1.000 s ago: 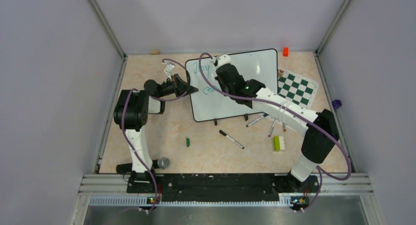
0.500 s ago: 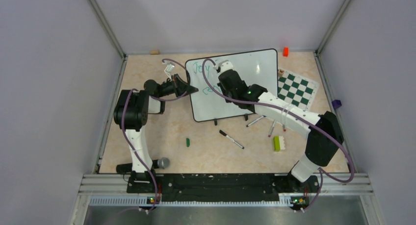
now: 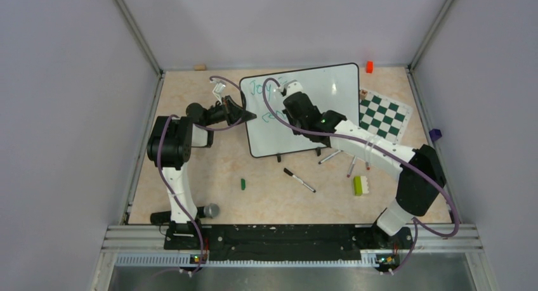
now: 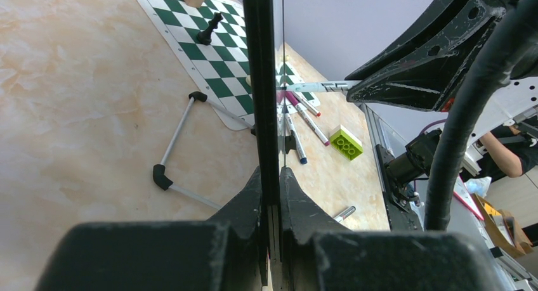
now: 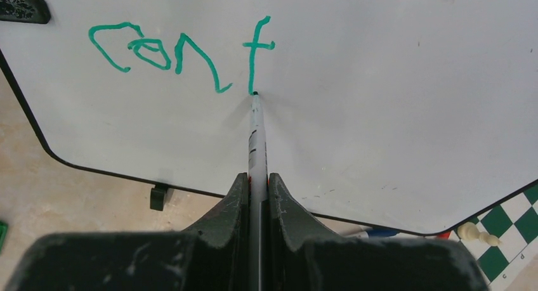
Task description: Write a sentence on the whiteboard
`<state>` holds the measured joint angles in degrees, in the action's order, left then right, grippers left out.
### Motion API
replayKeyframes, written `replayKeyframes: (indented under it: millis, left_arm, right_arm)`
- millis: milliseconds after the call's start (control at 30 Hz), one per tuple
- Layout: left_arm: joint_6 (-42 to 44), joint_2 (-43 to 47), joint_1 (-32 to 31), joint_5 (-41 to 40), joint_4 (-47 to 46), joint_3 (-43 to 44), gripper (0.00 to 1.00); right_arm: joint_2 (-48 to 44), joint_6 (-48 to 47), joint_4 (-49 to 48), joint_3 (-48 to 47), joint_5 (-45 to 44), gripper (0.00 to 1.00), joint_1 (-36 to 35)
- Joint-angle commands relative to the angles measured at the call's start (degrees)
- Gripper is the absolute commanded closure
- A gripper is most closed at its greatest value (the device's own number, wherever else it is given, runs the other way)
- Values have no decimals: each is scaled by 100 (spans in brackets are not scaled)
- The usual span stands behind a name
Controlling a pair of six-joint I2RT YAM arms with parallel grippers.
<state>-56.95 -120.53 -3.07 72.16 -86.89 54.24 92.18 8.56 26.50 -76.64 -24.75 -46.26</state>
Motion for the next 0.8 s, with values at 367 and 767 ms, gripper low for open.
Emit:
replayKeyframes:
  millis: [367,767]
  left_arm:
    - [668,-126,-211,1123,-582,-80,100]
    - [676,-126,-211,1116,-580,-89,100]
  right_arm:
    - [-253,-117,122,-644,-69,100,96]
    - [-253,-105,167,-529,-232,100,209]
